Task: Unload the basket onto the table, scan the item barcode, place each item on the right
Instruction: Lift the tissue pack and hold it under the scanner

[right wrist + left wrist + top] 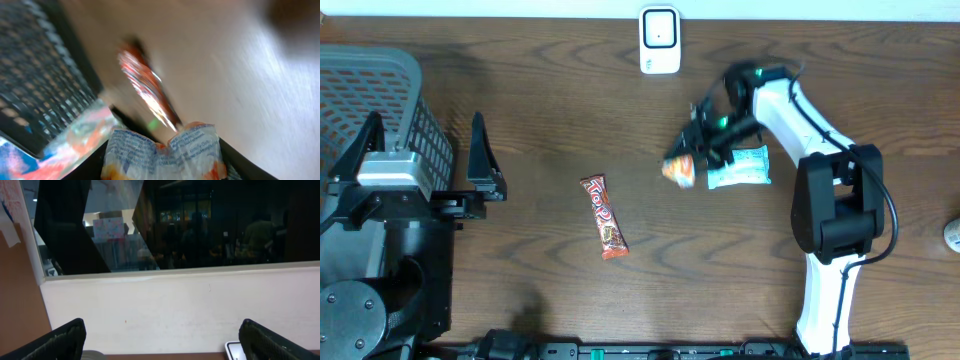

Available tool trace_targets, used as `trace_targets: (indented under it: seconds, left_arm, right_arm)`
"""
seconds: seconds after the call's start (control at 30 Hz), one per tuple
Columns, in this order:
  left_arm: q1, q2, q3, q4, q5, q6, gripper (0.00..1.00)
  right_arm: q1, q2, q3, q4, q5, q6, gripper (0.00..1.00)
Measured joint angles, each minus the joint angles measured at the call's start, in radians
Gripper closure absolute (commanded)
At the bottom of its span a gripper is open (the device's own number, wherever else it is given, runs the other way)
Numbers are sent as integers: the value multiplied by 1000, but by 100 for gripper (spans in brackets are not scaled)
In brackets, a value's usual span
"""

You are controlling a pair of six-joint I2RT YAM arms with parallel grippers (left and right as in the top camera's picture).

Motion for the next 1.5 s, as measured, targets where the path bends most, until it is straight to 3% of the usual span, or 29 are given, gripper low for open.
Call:
trace_targets:
  seconds: [0.2,0.37,0.77,1.17,1.5]
  left_arm:
    - [0,0,0,0,0,0,2]
    - [0,0,0,1,0,0,2]
    - [0,0,0,4,0,0,2]
    - [0,0,0,6,0,0,2]
    - [0,0,0,7,0,-1,2]
  right_arm:
    - [8,1,325,103,108,63,49]
    - [32,0,504,249,333,84,50]
    - [112,24,513,615,771,47,55]
    - [130,290,509,969,863,5,59]
    - [130,350,504,1025,936,5,60]
